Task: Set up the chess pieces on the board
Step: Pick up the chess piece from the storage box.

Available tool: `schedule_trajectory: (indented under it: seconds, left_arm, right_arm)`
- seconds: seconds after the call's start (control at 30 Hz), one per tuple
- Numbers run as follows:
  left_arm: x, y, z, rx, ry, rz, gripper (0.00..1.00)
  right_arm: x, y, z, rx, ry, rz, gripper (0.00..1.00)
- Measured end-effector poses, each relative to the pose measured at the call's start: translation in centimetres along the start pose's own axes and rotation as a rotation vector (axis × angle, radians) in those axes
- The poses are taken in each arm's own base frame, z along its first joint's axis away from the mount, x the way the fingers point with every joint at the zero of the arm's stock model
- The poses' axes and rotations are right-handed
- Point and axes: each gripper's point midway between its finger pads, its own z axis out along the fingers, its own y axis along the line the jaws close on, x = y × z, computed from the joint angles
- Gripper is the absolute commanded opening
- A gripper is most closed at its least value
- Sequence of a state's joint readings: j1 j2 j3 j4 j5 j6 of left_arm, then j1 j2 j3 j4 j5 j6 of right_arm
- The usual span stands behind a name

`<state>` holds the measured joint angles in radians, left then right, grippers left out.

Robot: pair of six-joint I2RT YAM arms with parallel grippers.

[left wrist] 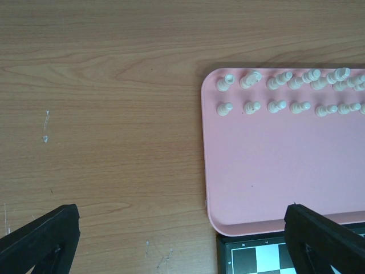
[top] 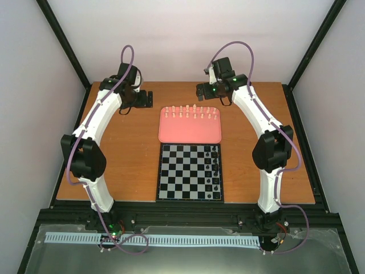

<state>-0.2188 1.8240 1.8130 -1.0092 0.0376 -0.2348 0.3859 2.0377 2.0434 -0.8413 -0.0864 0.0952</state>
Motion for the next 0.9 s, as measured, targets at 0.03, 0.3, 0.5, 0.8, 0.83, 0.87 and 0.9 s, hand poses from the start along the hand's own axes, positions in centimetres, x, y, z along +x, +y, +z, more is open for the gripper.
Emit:
schedule_trajectory:
  seconds: [0.03,0.3,0.5,0.8,0.83,0.87,0.9]
  left_arm:
    - [0.0,0.0,0.0,0.0,0.0,0.0,1.0]
    - [0.0,0.0,0.0,0.0,0.0,0.0,1.0]
    - [0.0,0.0,0.0,0.001,0.001,0.0,1.0]
    - [0.5,-0.2,0.3,0.015,0.017,-0.001,1.0]
    - [0.6,-0.2,0.4,0.015,0.022,-0.001,1.0]
    - [0.8,-0.1,0.5,0.014,0.027,-0.001,1.0]
    - [0.9,-0.1,0.6,0.014,0.03,-0.002,1.0]
  right_arm:
    - [0.0,0.0,0.0,0.0,0.0,0.0,1.0]
    - [-0.4,-0.3,-0.4,0.023,-0.011,-0.001,1.0]
    - [-1.7,-0.7,-1.1,0.051,-0.04,-0.002,0.99]
    - [-2.1,-4.0,2.6,0.094,-0.004,0.108,0.54]
    - [-1.5,-4.5,3.4,0.1,0.018,0.119,0.52]
    - [-0.7,-4.9,4.3,0.107,0.045,0.127,0.51]
    - [0.1,-5.4,5.1,0.115,0.071,0.134,0.5]
